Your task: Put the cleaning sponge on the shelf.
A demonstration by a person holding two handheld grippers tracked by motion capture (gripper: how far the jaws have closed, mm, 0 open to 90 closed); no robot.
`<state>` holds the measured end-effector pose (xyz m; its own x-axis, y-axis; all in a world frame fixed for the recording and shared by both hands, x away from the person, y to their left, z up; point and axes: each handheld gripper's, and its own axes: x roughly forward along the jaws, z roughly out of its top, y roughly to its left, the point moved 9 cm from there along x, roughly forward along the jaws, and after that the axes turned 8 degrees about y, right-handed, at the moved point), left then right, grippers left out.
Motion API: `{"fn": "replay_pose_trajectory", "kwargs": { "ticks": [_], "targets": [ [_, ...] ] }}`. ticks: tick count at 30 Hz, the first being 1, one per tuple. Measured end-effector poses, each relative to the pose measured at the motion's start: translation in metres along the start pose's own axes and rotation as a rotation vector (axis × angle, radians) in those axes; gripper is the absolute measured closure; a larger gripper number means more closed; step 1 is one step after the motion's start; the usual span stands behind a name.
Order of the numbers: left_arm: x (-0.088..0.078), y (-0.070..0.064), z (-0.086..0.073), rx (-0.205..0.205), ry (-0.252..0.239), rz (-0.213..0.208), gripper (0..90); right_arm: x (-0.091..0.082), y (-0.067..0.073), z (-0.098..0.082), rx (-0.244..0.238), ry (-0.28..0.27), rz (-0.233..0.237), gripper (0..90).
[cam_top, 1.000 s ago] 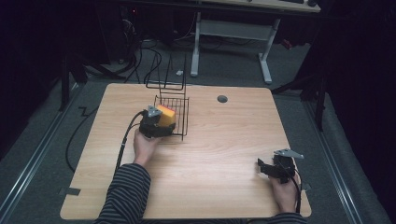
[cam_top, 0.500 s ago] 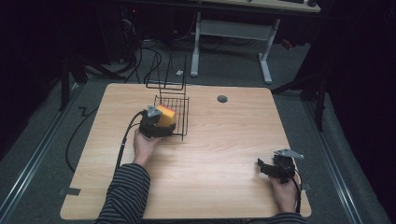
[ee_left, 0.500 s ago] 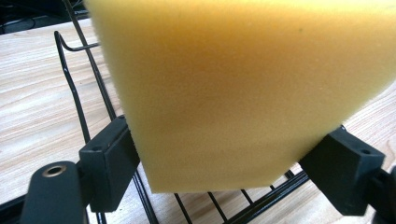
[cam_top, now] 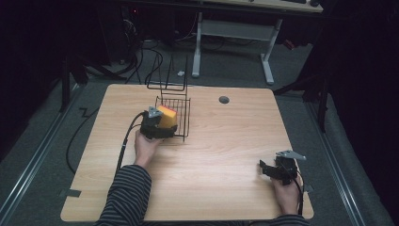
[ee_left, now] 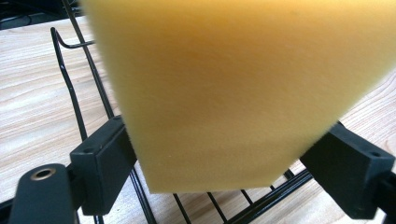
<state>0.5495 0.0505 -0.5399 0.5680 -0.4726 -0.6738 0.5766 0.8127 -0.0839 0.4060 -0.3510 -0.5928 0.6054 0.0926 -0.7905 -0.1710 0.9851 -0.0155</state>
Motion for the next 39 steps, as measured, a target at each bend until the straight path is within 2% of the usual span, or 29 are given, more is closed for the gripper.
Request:
{"fn": "replay_pose_trajectory", "kwargs": {
  "ticks": [7,14,23,30,34,39],
  "targets": [
    [-0.002,-0.001,0.000,-0.008,0.006,-0.003,9.1,0.000,0.000,0.000,0.000,0.000,0.000,25.0],
    [-0.012,-0.005,-0.002,-0.001,0.024,-0.019,0.5,0.000,0.000,0.000,0.000,0.000,0.000,25.0],
    [-0.034,-0.004,-0.010,-0.004,0.014,-0.016,0.2,0.000,0.000,0.000,0.000,0.000,0.000,24.9],
    [-0.051,-0.006,-0.013,0.005,-0.006,-0.018,0.3,0.000,0.000,0.000,0.000,0.000,0.000,25.0],
    [-0.059,-0.006,-0.014,-0.005,-0.029,-0.022,0.5,0.000,0.000,0.000,0.000,0.000,0.000,25.0],
    [-0.069,-0.004,-0.015,-0.005,-0.035,-0.020,0.8,0.000,0.000,0.000,0.000,0.000,0.000,24.9]
  ]
}}
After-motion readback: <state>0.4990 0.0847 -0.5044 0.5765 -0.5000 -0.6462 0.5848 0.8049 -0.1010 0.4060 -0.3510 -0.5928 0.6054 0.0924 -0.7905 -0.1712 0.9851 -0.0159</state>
